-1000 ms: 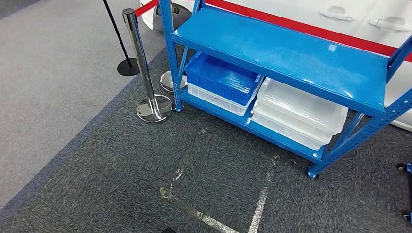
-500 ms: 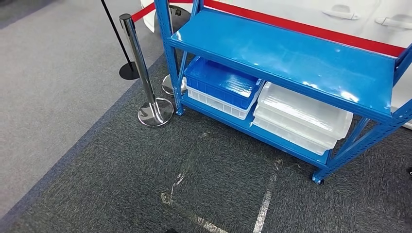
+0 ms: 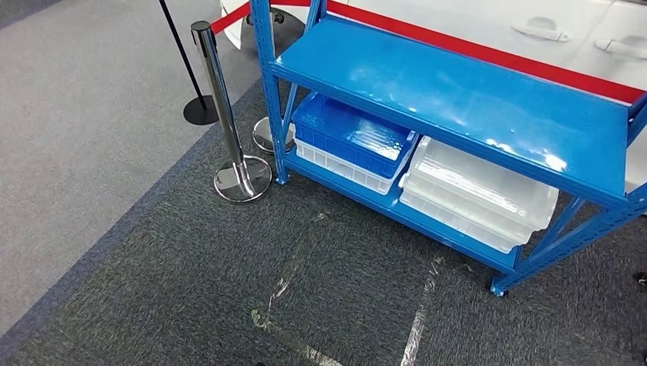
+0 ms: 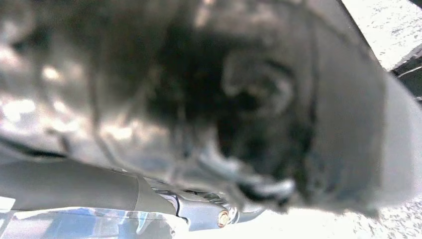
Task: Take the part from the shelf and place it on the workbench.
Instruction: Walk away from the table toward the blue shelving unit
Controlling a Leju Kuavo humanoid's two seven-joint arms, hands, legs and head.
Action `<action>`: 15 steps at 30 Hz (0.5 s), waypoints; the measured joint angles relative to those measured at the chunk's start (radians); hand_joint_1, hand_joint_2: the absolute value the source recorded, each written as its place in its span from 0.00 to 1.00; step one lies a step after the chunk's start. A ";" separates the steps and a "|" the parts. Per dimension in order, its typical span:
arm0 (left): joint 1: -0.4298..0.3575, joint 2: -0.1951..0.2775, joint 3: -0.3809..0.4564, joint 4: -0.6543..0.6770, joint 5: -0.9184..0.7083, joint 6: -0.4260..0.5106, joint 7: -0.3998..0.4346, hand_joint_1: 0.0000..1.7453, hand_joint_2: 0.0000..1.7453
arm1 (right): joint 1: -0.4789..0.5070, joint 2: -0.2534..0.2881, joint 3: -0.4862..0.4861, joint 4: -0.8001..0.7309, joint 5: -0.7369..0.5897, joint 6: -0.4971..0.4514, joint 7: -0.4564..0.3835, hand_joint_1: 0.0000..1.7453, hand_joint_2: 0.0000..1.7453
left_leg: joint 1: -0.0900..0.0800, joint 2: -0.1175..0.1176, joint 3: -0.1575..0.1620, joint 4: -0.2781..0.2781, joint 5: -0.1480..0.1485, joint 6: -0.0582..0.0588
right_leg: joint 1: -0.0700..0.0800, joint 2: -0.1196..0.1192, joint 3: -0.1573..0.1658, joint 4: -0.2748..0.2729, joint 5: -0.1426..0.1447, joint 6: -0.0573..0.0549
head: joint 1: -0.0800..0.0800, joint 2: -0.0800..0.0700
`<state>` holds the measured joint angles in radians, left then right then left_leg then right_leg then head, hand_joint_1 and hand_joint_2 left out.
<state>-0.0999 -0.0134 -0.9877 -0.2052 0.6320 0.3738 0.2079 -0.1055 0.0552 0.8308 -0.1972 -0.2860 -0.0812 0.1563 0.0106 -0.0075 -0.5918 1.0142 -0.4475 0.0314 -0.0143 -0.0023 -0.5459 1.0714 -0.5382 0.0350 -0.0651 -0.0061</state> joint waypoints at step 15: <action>0.000 -0.001 0.004 0.000 -0.015 0.011 -0.029 0.00 0.00 | -0.001 -0.003 0.015 -0.001 0.003 -0.014 -0.011 0.00 0.00 | -0.011 -0.005 0.033 0.060 -0.097 -0.028 | -0.001 0.005 -0.034 -0.047 0.082 -0.043 | 0.000 0.000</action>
<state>-0.0996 -0.0147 -0.9842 -0.2049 0.6167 0.3850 0.1787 -0.1064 0.0519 0.8458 -0.1982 -0.2829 -0.0956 0.1456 -0.0004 -0.0127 -0.5589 1.0741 -0.5445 0.0036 -0.0152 0.0023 -0.5800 1.0240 -0.4565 -0.0077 -0.0654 -0.0061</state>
